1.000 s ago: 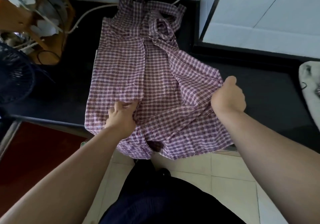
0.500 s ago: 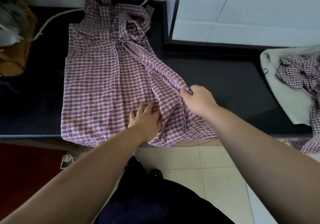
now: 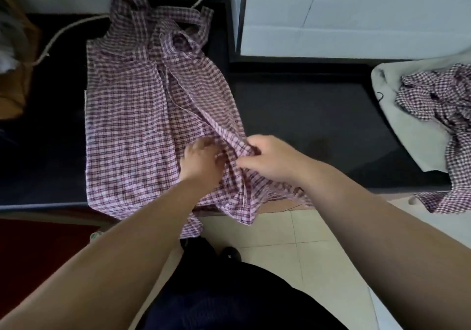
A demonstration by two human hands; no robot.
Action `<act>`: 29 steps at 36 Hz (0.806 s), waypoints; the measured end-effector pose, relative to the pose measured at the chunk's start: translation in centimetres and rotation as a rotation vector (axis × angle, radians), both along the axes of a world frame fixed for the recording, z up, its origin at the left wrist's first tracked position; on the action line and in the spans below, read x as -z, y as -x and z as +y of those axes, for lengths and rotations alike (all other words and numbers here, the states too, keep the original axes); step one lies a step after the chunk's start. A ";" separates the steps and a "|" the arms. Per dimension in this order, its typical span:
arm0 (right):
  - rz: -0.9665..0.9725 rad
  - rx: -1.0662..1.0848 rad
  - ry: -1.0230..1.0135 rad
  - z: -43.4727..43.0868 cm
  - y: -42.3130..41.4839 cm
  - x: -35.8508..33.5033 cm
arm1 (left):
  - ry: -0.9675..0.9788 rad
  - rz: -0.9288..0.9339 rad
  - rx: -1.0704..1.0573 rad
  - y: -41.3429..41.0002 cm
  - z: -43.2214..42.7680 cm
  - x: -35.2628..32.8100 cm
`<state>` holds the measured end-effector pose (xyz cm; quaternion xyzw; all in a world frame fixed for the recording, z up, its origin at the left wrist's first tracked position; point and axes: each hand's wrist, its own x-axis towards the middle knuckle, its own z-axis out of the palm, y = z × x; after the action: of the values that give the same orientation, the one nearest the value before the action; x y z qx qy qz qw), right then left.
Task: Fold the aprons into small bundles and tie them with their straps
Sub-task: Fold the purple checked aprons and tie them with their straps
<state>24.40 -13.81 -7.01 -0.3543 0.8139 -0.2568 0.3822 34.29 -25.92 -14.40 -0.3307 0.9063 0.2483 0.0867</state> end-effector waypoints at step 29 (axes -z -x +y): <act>0.148 0.449 0.175 -2.5 -1.0 3.4 | 0.071 0.146 -0.542 -3.4 -4.3 -2.5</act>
<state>25.41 -16.32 -10.45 -0.2142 0.8727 -0.3779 0.2229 37.71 -30.23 -11.93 -0.5449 0.7970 0.2535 -0.0600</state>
